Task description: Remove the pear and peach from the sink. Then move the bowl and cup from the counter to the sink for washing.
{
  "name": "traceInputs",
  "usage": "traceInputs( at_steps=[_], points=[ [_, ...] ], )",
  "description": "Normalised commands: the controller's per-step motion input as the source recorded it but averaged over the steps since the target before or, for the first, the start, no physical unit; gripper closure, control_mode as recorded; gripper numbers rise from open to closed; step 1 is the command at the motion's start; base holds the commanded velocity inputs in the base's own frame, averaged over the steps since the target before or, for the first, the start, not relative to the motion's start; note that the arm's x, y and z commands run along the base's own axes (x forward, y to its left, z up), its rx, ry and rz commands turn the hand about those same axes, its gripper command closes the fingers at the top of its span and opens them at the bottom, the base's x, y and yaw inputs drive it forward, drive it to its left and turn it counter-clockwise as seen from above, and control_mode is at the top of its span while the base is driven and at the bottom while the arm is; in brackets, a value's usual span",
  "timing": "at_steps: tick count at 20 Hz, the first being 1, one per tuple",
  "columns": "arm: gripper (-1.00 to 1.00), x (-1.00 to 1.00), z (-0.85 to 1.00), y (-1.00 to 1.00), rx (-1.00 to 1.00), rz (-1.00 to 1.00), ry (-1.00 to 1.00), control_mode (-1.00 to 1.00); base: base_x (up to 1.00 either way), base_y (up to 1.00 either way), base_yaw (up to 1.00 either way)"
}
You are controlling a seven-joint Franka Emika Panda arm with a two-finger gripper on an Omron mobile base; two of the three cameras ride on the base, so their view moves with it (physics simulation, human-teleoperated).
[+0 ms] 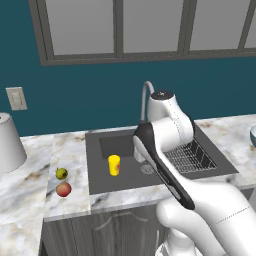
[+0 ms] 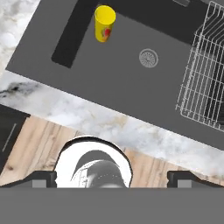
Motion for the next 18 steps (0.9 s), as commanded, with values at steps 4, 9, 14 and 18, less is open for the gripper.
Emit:
traceInputs(
  at_steps=[4,9,14,18],
  points=[
    [-1.0,-0.26,0.07,-0.25,-0.01,-0.21,0.07,-1.0,0.0,0.0,0.0],
    [-1.0,-0.2,0.07,-0.27,-0.03,-0.15,0.11,-1.0,0.0,0.0,0.0],
    [-1.0,-0.21,0.05,-0.33,-0.01,-0.09,0.03,-1.0,0.0,0.0,0.0],
    [-1.0,-0.25,0.03,-0.32,-0.02,-0.04,0.0,-1.0,0.0,0.0,0.0]
  ],
)
